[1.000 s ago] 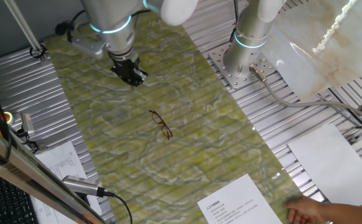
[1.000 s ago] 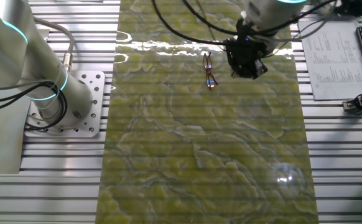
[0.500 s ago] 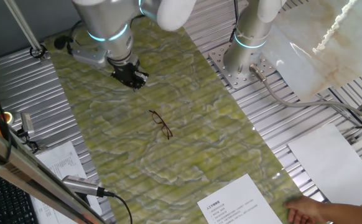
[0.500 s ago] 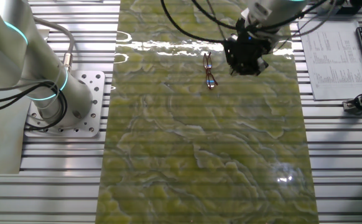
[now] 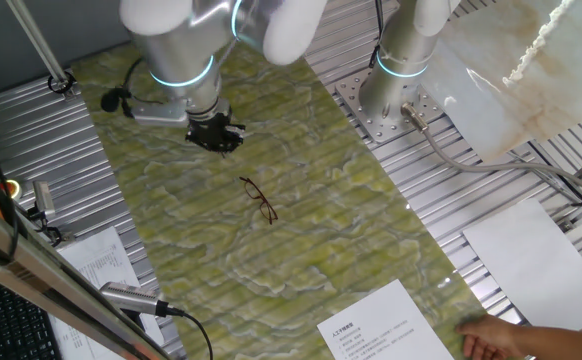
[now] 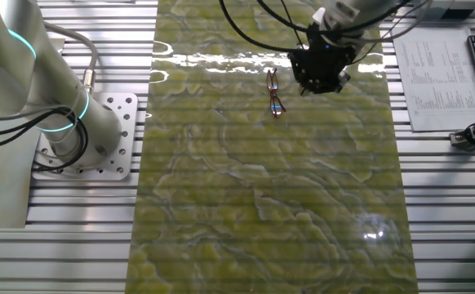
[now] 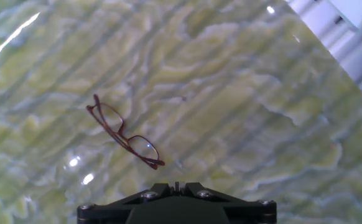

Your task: Unfold the leg of the glasses (with one hand)

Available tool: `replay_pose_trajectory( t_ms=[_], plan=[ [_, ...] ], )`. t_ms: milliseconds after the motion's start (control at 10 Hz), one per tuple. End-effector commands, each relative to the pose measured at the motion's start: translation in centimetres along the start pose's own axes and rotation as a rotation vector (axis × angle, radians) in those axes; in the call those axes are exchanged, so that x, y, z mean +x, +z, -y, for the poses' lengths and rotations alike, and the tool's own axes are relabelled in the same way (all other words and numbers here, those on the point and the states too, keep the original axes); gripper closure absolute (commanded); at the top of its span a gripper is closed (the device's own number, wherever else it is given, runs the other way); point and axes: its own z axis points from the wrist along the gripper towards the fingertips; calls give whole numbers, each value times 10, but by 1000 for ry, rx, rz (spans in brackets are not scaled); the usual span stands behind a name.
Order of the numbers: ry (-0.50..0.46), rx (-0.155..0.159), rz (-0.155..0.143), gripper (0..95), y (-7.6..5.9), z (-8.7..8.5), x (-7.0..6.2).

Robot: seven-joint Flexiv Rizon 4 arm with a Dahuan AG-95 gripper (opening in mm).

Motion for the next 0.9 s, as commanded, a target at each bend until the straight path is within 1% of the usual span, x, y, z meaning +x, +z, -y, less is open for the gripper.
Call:
replay_pose_trajectory(
  t_ms=[100, 200, 300, 400, 500, 600, 700, 800, 900],
  plan=[
    [-114, -1, -3, 950, 19, -2, -1],
    [-179, -4, 0, 950, 29, -5, 1],
    [-216, -16, 22, 950, 36, -7, 3],
    [-274, -4, 3, 950, 34, -7, 4],
    [-278, 1, -9, 950, 33, -7, 4],
    [-270, -26, -4, 950, 35, -7, 4],
    [-276, -55, 20, 950, 34, -7, 4],
    [-330, -60, 9, 950, 34, -7, 4],
    [-356, -56, -16, 950, 34, -7, 4]
  ],
)
